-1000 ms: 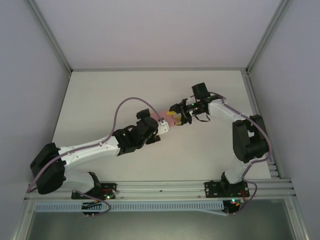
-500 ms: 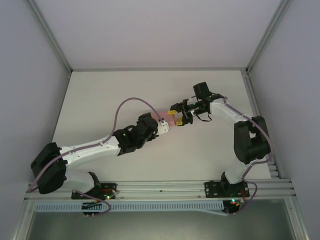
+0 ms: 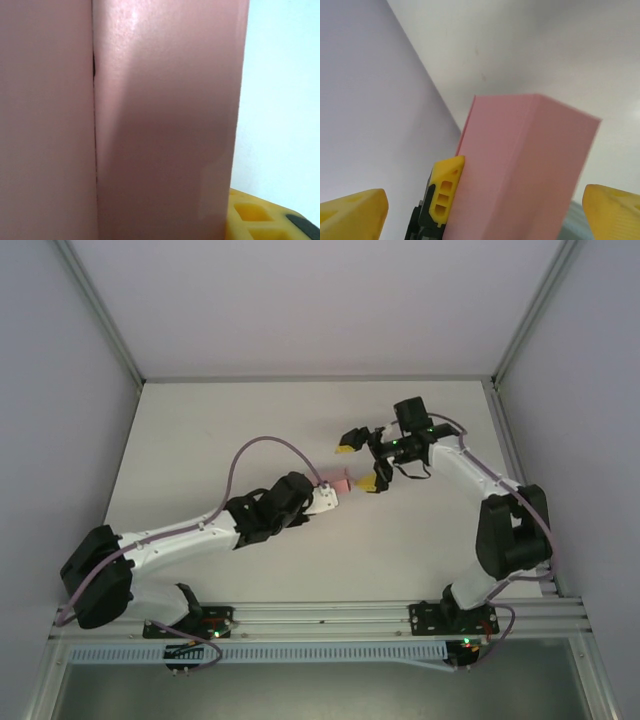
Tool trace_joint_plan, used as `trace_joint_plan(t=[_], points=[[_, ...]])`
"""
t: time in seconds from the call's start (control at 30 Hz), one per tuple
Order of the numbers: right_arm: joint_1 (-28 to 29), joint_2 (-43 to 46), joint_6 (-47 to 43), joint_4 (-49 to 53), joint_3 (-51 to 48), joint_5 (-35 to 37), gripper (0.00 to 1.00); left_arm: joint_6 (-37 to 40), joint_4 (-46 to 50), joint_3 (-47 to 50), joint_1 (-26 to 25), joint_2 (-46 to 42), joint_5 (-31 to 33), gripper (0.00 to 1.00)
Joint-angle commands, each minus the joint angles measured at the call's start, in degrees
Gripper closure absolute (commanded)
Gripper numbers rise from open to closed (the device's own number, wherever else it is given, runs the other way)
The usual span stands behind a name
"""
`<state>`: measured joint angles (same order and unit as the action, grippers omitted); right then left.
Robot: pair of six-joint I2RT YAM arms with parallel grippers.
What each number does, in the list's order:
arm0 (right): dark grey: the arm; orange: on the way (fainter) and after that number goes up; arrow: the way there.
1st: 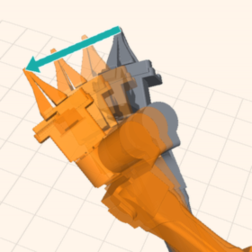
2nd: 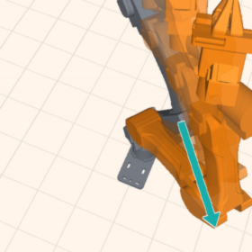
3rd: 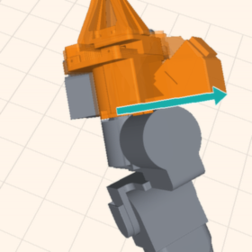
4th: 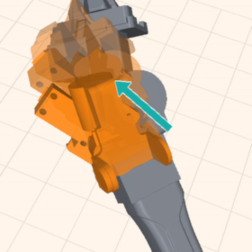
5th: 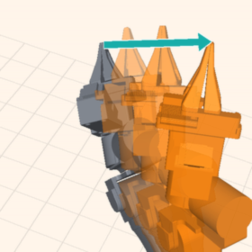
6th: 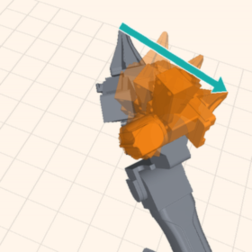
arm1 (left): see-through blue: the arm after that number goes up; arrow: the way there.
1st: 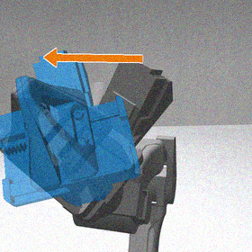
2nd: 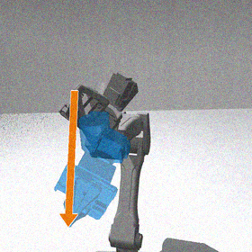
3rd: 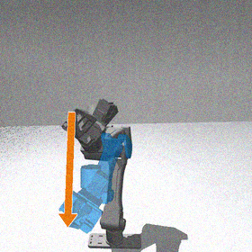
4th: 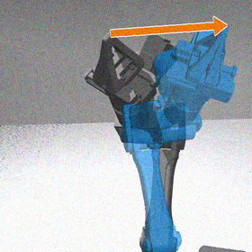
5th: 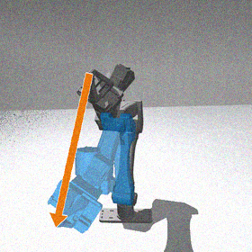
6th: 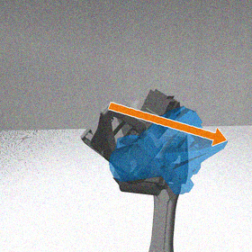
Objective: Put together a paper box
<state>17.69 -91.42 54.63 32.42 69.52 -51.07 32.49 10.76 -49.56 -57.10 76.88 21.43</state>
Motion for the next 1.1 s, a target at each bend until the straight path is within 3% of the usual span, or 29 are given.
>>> trace_joint_plan(t=[0.0,0.1,0.17,0.27,0.33,0.47,0.57,0.7,0.87,1.07], points=[[-3.0,5.7,-7.3,5.0,0.7,14.9,0.00,-2.0,7.2,-2.1,3.3,-2.6,-9.2,0.57],[-3.3,12.3,-16.8,1.0,0.5,28.2,0.00,-0.3,14.1,-3.4,6.9,-1.8,-20.2,0.53],[-3.7,17.3,-23.8,-6.4,-3.2,31.9,0.00,1.1,16.0,-4.2,9.5,-0.6,-25.7,0.51],[-4.0,22.5,-30.9,-19.2,-10.2,24.2,0.00,0.8,17.6,-6.6,12.7,2.0,-28.1,0.51],[-4.0,23.2,-33.1,-21.7,-11.5,18.3,0.00,1.2,20.3,-8.8,13.7,4.2,-29.4,0.52],[-3.5,21.3,-41.4,-16.3,-9.5,10.5,0.00,1.1,23.4,-12.1,14.6,9.1,-29.1,0.51],[-1.9,20.8,-47.1,-14.2,-9.9,9.5,0.00,1.3,25.2,-13.6,15.3,12.8,-29.0,0.49],[2.9,18.7,-54.6,-8.9,-9.0,14.5,0.01,1.4,25.8,-14.5,15.3,15.8,-29.0,0.47],[8.7,11.8,-58.7,-4.0,-6.6,19.2,0.13,1.5,25.5,-14.8,15.4,17.0,-29.1,0.46],[11.8,4.8,-59.6,-3.3,-3.3,22.5,0.25,1.6,25.1,-14.6,15.4,17.1,-29.3,0.46]])
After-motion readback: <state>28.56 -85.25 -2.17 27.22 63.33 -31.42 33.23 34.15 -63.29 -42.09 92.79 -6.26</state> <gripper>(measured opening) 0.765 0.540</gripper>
